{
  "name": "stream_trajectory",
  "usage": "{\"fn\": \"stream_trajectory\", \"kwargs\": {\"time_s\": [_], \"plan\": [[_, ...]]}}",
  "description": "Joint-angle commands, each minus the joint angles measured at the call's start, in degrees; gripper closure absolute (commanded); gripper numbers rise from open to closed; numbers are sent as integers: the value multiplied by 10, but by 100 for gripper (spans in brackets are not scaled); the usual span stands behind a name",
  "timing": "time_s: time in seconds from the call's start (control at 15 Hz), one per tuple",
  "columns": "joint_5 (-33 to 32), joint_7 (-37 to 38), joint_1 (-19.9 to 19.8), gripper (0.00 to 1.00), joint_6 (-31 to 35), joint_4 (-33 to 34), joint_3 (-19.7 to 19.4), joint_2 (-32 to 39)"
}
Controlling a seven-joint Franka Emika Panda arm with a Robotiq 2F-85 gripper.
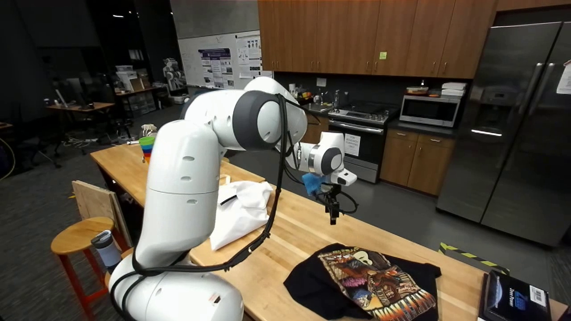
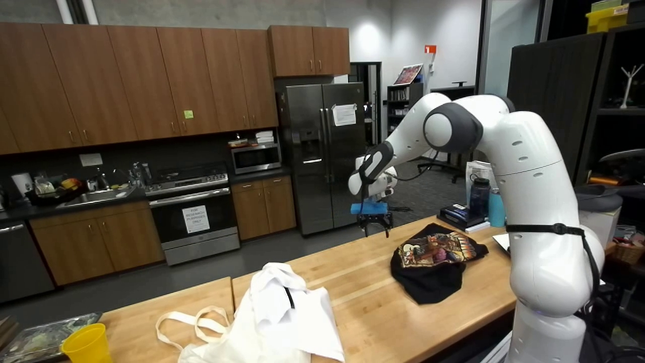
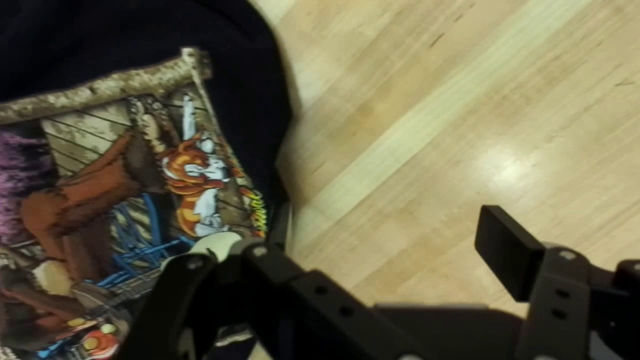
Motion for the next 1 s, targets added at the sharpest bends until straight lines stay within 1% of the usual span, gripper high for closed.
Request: {"fn": "stream_trajectory", "kwargs": {"time_s": [0.0, 0.07, 0.13, 0.2, 0.27, 0.33, 0.4, 0.6, 0.67, 0.8, 0.93], "plan": [[-73, 34, -17, 0, 65, -144, -24, -108], [-107, 41, -27, 0, 79, -180, -34, -132], [-163, 62, -34, 0, 89, -203, -50, -147], [-189, 79, -51, 0, 95, -222, -59, -161], [-148, 54, -53, 0, 70, -159, -26, -107], [-170, 63, -64, 0, 78, -183, -33, -123], [-178, 63, -73, 0, 83, -198, -38, -135], [-181, 63, -79, 0, 85, -210, -38, -148], [-184, 8, -78, 0, 97, -210, -31, -145], [-180, -55, -82, 0, 99, -205, -16, -131], [-153, -136, -92, 0, 114, -200, -3, -115]]}}
